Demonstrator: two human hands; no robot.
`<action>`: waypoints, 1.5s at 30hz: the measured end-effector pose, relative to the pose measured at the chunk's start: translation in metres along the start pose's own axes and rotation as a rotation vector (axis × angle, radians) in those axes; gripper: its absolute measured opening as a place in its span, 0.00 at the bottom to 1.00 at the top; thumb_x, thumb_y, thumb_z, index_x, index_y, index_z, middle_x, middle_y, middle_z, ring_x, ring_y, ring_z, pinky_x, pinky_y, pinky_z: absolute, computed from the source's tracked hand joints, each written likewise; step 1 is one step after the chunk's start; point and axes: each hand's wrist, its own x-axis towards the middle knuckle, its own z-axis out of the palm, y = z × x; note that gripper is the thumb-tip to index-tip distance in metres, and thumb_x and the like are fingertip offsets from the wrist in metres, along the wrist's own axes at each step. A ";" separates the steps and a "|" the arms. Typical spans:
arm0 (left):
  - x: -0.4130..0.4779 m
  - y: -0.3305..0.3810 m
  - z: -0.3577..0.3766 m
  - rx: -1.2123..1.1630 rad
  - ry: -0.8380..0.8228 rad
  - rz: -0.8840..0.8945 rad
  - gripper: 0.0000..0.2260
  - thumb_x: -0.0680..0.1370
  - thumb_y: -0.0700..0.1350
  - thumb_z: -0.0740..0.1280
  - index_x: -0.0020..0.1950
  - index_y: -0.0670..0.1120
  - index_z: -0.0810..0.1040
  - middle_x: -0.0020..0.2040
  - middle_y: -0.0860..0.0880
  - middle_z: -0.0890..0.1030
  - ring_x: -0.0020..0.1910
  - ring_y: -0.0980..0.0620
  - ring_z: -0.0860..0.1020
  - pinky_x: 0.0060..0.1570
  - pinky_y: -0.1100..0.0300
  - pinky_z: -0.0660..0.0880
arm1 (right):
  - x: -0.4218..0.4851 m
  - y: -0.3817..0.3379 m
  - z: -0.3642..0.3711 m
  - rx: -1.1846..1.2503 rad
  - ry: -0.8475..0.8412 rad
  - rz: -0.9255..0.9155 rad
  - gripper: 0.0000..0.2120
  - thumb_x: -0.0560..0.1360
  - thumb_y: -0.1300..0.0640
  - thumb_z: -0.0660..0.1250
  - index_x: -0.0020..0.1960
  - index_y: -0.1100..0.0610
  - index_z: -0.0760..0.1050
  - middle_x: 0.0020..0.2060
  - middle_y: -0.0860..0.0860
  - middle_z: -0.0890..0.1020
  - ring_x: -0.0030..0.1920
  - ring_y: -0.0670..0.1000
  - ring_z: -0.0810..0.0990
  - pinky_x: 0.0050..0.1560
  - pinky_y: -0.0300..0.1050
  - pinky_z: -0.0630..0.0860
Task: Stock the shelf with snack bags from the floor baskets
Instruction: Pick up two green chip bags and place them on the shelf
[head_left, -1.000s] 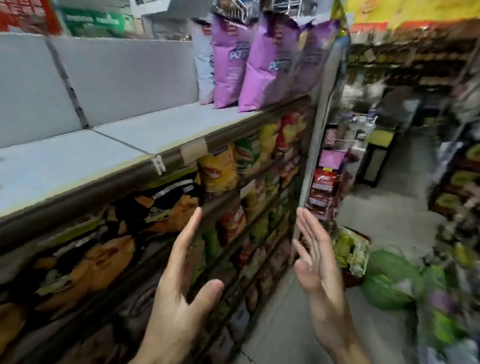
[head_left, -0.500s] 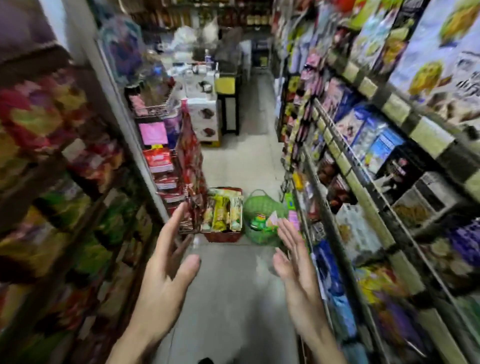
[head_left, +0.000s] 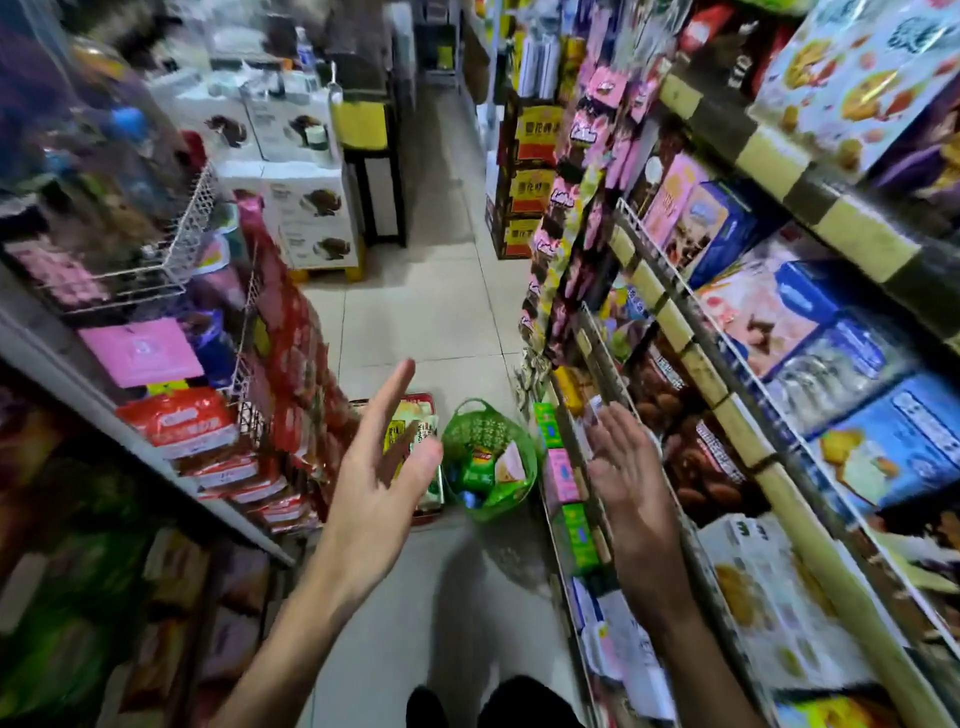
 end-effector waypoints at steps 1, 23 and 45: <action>0.023 -0.008 0.000 0.009 -0.015 -0.011 0.31 0.73 0.59 0.62 0.76 0.57 0.62 0.76 0.60 0.66 0.75 0.62 0.63 0.76 0.50 0.60 | 0.018 0.007 0.004 0.002 0.010 0.000 0.32 0.69 0.35 0.68 0.70 0.41 0.65 0.72 0.40 0.71 0.73 0.40 0.67 0.71 0.43 0.64; 0.373 -0.520 0.104 0.191 -0.188 -0.810 0.19 0.78 0.56 0.66 0.68 0.58 0.69 0.69 0.51 0.74 0.68 0.57 0.71 0.64 0.69 0.69 | 0.361 0.537 0.031 -0.093 0.240 1.020 0.22 0.80 0.53 0.64 0.70 0.64 0.70 0.68 0.59 0.73 0.68 0.52 0.72 0.58 0.37 0.72; 0.355 -1.067 0.202 0.444 -0.286 -1.271 0.34 0.69 0.57 0.76 0.69 0.40 0.73 0.63 0.45 0.79 0.57 0.46 0.80 0.48 0.64 0.75 | 0.334 0.940 0.081 -0.395 0.699 1.311 0.39 0.64 0.41 0.76 0.66 0.62 0.73 0.61 0.60 0.79 0.61 0.60 0.78 0.60 0.53 0.74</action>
